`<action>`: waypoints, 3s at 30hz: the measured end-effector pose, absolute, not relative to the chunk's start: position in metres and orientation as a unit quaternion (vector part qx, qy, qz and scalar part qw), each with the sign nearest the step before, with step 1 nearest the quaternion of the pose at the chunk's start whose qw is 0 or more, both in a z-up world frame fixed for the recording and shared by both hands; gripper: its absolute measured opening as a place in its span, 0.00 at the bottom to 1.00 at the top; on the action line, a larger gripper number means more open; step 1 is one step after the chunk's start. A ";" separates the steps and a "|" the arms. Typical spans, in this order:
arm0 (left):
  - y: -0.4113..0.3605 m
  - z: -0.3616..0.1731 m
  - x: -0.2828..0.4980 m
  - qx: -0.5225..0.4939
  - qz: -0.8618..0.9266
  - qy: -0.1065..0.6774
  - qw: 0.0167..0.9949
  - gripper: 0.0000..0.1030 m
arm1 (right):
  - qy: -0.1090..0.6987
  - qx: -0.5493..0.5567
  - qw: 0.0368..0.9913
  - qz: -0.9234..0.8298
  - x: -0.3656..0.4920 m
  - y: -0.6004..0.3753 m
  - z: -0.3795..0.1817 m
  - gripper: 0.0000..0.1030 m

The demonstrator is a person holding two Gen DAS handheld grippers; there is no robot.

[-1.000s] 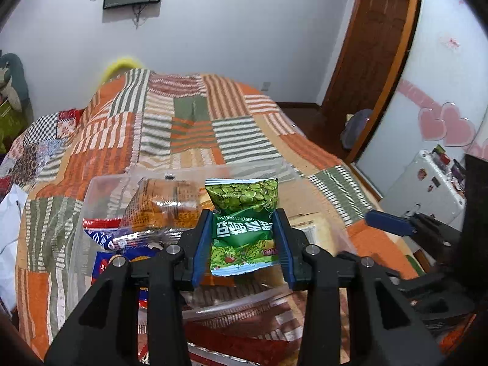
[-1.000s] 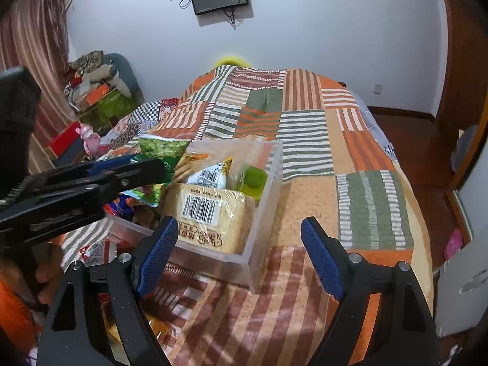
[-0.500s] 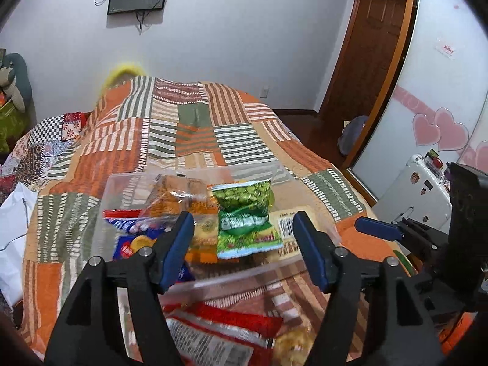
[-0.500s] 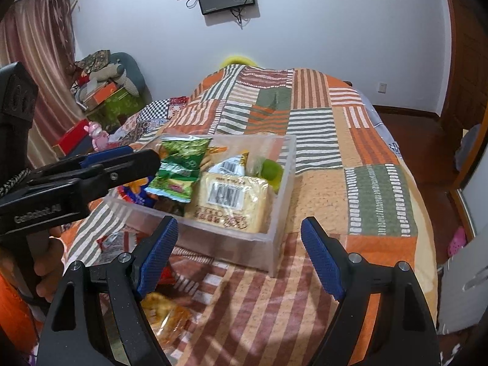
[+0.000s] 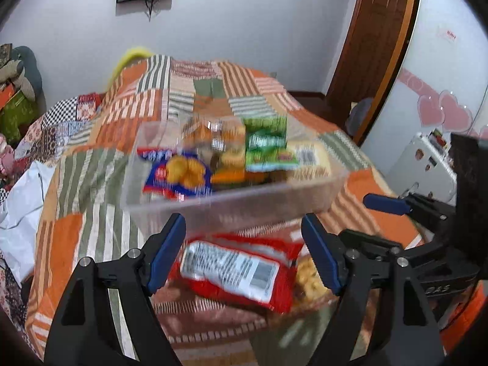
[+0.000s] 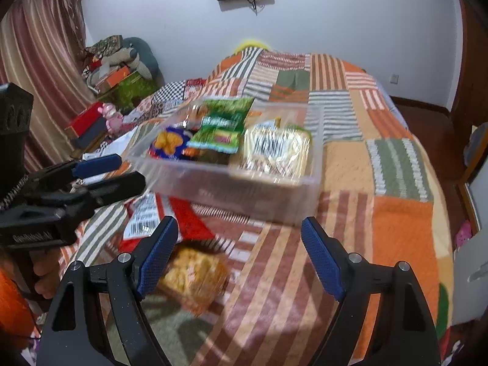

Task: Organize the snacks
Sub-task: 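Grasp the red chip bag with the left tool while the right tool grasps the nut cake pack, then carry the chip bag and nut cake pack into the clear box and open both tools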

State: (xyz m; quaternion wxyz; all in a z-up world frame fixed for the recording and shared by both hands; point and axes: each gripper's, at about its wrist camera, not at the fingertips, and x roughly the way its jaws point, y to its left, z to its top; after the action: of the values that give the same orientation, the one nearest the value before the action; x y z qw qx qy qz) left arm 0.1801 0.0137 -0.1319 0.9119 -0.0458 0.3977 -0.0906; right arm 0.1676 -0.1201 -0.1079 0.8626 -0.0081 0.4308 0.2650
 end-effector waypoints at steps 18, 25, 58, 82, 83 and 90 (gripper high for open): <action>0.099 -0.203 0.131 -0.104 0.009 0.472 0.876 0.78 | 0.487 -0.017 0.815 0.314 0.146 -0.076 -0.139 0.85; 0.108 -0.200 0.127 -0.119 0.009 0.471 0.874 0.78 | 0.481 -0.065 0.823 0.294 0.144 -0.064 -0.154 0.82; 0.081 -0.213 0.167 -0.108 0.032 0.507 0.855 0.94 | 0.457 0.019 0.855 0.245 0.143 -0.150 -0.137 0.71; 0.057 -0.187 0.140 -0.061 0.007 0.455 0.888 0.65 | 0.440 0.022 0.864 0.243 0.147 -0.146 -0.122 0.71; 0.056 -0.180 0.138 -0.064 0.005 0.450 0.891 0.65 | 0.437 0.021 0.865 0.243 0.147 -0.145 -0.121 0.71; 0.060 -0.147 0.143 -0.082 -0.006 0.413 0.907 0.65 | 0.411 0.023 0.877 0.247 0.155 -0.140 -0.103 0.71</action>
State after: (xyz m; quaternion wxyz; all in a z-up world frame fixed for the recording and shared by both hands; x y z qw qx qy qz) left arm 0.1435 0.0603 -0.1473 0.9070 -0.0816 0.4132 -0.0060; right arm 0.1546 -0.1403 -0.1027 0.8771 0.0226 0.4112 0.2473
